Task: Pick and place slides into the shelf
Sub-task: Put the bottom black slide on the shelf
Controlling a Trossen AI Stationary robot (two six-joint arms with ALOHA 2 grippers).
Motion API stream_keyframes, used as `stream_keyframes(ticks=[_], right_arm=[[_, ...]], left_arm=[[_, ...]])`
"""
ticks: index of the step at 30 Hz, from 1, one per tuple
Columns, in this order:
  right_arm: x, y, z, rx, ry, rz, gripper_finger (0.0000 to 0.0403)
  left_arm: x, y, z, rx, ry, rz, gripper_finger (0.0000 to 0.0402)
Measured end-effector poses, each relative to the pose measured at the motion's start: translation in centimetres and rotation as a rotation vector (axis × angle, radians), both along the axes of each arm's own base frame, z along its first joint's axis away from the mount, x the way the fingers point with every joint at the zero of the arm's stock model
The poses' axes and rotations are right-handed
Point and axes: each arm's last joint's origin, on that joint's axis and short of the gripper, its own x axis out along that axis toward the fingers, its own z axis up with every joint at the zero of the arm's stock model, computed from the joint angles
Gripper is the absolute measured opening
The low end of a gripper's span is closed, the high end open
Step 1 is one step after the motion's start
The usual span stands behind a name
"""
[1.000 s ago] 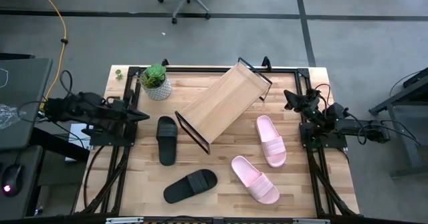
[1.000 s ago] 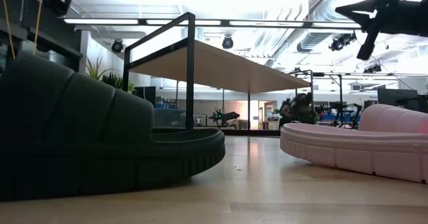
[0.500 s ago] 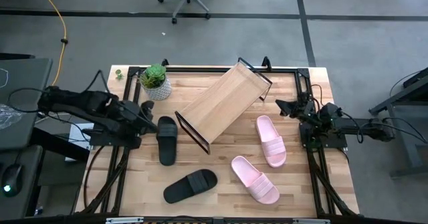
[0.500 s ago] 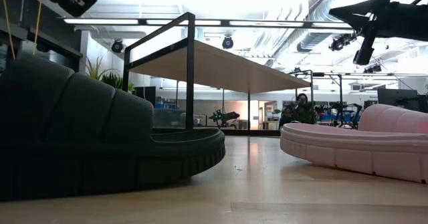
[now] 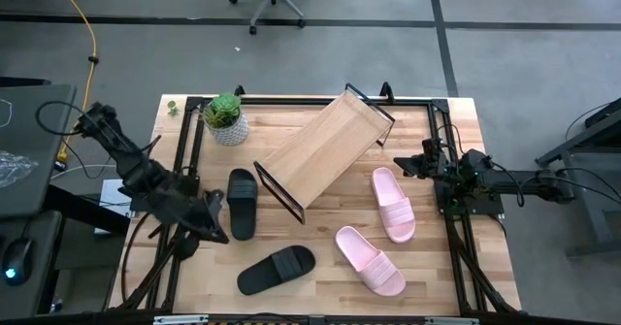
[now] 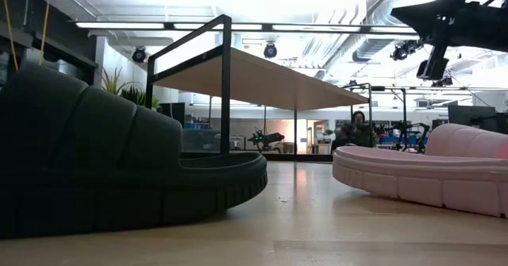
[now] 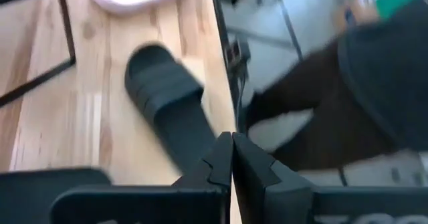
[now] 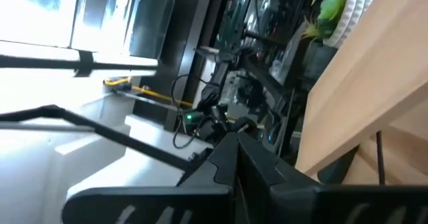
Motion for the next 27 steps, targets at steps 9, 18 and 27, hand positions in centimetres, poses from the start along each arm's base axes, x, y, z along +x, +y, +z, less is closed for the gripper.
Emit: stream_keyframes(ticks=[9, 18, 27], right_arm=[[0.0, 0.1, 0.0, -0.036, 0.003, 0.026, 0.0], [0.0, 0.4, 0.0, -0.033, 0.004, 0.131, 0.0], [0.0, 0.6, 0.0, -0.025, 0.004, 0.192, 0.0]], left_arm=[[2.7, -4.7, -3.5, -0.146, 0.114, 0.319, 0.0], [7.1, -8.5, -7.2, -0.282, 0.035, 0.486, 0.0], [8.5, -9.8, -10.7, -0.346, 0.1, 0.607, 0.0]])
